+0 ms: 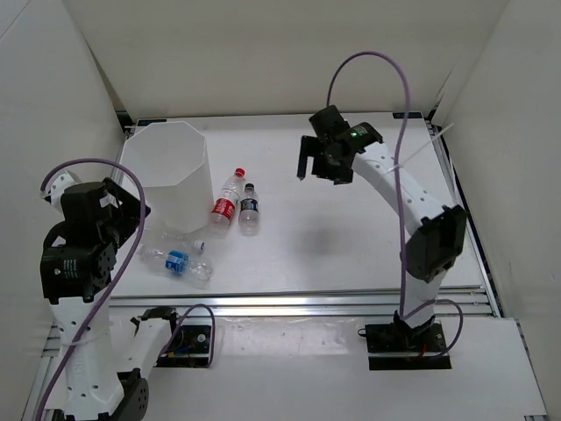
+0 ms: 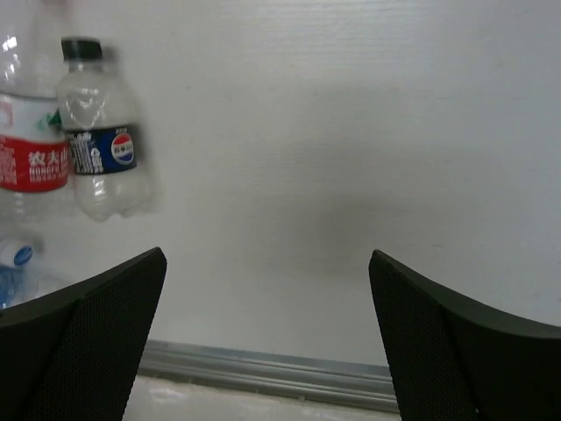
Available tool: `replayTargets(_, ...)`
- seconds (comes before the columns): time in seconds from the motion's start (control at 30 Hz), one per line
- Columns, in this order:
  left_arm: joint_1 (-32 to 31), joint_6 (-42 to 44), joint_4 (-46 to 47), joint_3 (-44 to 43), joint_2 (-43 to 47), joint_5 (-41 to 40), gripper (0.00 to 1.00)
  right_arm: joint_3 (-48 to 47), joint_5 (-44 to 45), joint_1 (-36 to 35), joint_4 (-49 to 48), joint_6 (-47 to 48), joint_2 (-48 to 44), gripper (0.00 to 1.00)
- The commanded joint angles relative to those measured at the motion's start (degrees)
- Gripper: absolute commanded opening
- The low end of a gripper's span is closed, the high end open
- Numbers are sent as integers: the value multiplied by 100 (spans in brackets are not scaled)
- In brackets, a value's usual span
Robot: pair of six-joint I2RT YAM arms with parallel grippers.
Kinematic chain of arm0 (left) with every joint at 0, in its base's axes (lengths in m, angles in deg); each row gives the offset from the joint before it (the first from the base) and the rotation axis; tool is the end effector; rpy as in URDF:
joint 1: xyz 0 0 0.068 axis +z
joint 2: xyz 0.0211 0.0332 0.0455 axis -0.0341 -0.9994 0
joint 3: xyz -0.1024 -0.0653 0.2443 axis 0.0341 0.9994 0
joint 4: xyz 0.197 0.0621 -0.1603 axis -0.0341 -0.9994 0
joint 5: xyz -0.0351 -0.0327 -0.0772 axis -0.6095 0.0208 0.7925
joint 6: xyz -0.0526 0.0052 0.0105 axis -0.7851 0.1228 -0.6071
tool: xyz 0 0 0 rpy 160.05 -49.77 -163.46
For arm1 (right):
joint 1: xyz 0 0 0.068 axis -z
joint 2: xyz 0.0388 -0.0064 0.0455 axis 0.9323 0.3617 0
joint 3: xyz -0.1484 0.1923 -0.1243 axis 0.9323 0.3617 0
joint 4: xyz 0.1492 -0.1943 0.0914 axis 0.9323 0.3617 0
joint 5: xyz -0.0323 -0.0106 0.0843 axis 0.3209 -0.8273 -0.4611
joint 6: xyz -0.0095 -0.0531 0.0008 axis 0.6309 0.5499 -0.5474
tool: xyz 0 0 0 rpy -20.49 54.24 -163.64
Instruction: Put the plastic bottles in the bin
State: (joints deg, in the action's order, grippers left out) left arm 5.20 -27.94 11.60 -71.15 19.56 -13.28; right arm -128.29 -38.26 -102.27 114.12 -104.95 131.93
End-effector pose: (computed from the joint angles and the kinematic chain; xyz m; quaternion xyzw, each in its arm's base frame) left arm 0.0832 0.0162 0.4375 -0.3923 0.8069 0.0099 0.4415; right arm 0.3263 0.2056 0.3570 0.0418 0.9473 0.0712 0.3097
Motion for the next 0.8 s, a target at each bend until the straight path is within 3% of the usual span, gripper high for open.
replayTargets(0.0, -148, 298, -159, -118, 0, 200, 100, -346, -1722, 104, -203, 805, 686, 100)
replayTargets(0.07, -201, 386, -159, -189, 0, 200, 100, -550, -2755, 52, -203, 753, 1004, 100)
replayTargets(0.2, -202, 300, -89, -339, 113, 270, 100, -340, -4744, 51, -1621, 595, 1479, 100)
replayTargets(0.23, -202, 220, 42, -339, 184, 331, 100, -339, -4810, -9, -1801, 446, 1584, 100)
replayTargets(0.37, -202, -123, 402, 116, 518, 524, 100, -1793, -5108, -124, -1890, 102, 2750, 100)
replayTargets(0.47, -202, -176, 536, 451, 737, 735, 100, -2202, -5179, -177, -1890, -118, 3262, 100)
replayTargets(0.77, -202, -44, 377, 496, 597, 683, 100, -1508, -4582, -344, -2374, -399, 3730, 100)
